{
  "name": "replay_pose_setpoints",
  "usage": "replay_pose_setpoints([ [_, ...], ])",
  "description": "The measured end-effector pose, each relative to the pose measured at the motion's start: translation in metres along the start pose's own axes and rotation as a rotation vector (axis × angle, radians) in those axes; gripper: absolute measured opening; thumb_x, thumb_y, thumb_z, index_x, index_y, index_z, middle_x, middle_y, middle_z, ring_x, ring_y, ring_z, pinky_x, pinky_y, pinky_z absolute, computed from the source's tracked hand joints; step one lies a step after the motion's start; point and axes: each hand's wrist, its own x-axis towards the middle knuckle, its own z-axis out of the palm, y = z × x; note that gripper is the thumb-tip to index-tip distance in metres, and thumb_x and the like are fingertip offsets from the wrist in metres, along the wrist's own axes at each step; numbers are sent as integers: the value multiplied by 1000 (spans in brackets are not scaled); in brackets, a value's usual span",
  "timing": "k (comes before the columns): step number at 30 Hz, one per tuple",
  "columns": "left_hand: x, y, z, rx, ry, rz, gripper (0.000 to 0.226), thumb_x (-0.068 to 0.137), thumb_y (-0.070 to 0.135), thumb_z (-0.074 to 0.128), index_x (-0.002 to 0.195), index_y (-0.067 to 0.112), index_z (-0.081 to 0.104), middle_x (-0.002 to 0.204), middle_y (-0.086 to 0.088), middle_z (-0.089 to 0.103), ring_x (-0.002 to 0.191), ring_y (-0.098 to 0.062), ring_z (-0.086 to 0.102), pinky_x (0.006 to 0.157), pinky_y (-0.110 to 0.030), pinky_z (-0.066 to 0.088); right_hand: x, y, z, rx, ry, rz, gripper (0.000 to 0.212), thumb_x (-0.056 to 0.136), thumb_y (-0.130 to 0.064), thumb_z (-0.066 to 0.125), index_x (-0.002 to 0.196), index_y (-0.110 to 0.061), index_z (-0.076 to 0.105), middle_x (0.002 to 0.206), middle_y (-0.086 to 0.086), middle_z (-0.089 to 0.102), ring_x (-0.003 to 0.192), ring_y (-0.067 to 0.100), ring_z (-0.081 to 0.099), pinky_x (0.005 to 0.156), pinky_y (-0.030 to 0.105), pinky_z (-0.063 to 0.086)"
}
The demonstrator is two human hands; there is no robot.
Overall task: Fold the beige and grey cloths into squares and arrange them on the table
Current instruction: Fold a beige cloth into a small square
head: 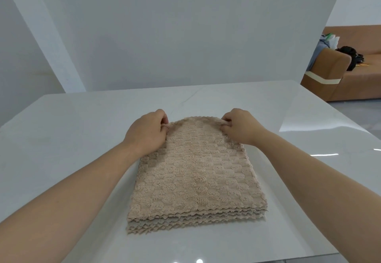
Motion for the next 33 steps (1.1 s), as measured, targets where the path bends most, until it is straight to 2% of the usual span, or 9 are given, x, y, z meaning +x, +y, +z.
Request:
replay_pose_setpoints([
  [4,-7,17,-12,-104,-2,37,19,99,23,57,118,23,60,108,7,62,100,-13,60,88,-33,52,-12,-3,-16,219,53,72,16,93,-20,56,90,-11,69,85,3,67,77,21,62,66,34,50],
  [8,-7,37,-27,-253,10,-7,9,95,25,66,103,28,69,96,16,66,89,-6,63,73,-20,45,-24,-11,-37,525,45,195,14,90,-22,61,89,-9,66,72,-2,56,50,12,46,44,23,37],
  [13,-6,71,-42,-474,35,-78,6,90,27,74,96,29,72,97,10,70,79,-13,67,72,-29,54,-42,-18,-61,671,67,185,17,94,-25,57,80,-15,57,73,2,49,36,10,40,39,24,37],
  [16,-3,98,-50,-644,33,-116,7,90,20,74,95,24,72,90,2,70,66,-16,63,62,-28,51,-51,-21,-76,774,146,163,16,93,-27,57,82,-16,58,71,1,48,43,16,42,38,26,35],
  [21,1,148,-69,-859,45,-135,8,92,10,71,93,18,70,82,-1,68,66,-15,63,58,-30,51,-67,-25,-107,889,279,132,18,94,-27,54,97,-11,62,75,2,52,55,22,48,37,27,35],
  [25,4,183,-79,-1012,-29,-126,10,92,7,69,94,16,69,82,-1,70,68,-16,64,60,-29,50,-80,-22,-133,898,394,149,21,92,-31,55,104,-16,63,83,-3,63,72,15,60,62,34,49],
  [27,8,201,-79,-1055,-41,-123,10,91,7,69,95,16,68,84,-2,71,74,-19,64,65,-32,51,-85,-15,-145,846,472,148,21,94,-31,54,106,-18,63,88,-5,64,80,14,61,71,34,49],
  [31,18,238,-69,-1149,-30,-123,12,92,6,68,98,15,64,86,-2,71,70,-16,68,56,-27,54,-90,4,-166,803,560,160,26,97,-28,51,115,-12,59,91,0,58,78,15,54,68,33,42],
  [33,23,254,-60,-1211,-37,-123,14,93,2,65,104,10,63,92,-7,72,75,-18,71,59,-28,57,-92,17,-172,810,579,175,26,97,-26,51,117,-10,58,92,1,57,77,15,52,66,33,41],
])
